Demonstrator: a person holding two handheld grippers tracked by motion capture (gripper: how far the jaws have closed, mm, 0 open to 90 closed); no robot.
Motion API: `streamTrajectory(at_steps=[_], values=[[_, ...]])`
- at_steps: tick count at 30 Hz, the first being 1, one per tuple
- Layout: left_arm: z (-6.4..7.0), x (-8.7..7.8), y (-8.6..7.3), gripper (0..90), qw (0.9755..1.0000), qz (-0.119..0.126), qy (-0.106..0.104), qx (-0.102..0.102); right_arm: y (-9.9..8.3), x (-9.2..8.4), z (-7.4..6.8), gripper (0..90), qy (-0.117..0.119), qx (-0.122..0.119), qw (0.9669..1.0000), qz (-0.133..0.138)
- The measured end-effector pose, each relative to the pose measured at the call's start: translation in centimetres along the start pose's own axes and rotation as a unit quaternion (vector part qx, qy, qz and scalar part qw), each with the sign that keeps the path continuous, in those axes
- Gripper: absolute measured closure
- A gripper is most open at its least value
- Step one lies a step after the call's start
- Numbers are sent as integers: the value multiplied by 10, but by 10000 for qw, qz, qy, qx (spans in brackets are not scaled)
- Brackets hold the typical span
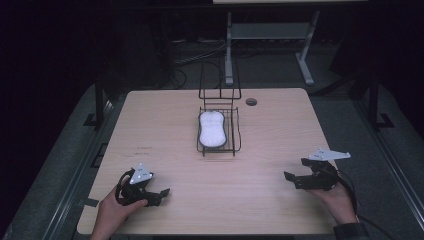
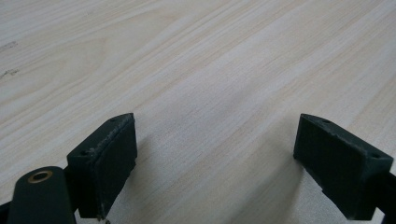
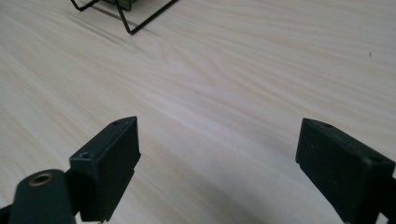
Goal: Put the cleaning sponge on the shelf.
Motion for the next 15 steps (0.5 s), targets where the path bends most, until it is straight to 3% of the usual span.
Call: streamTrajectory(at_steps=[9, 15], values=[[0, 0, 0, 125, 10000, 10, 1, -1, -22, 0, 2, 84, -145, 138, 9997, -125], [0, 0, 0, 125, 10000, 10, 2, -1, -40, 8, 6, 29, -403, -50, 9984, -389]])
Point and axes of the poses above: each handheld gripper's, and its own axes: x roughly forward along the jaws, y roughly out of its top, z roughly to its right, the point moved 9 cm from there along x, roughly forward along the jaws, and after that the axes turned 6 degrees about x, right-handed, at the moved point
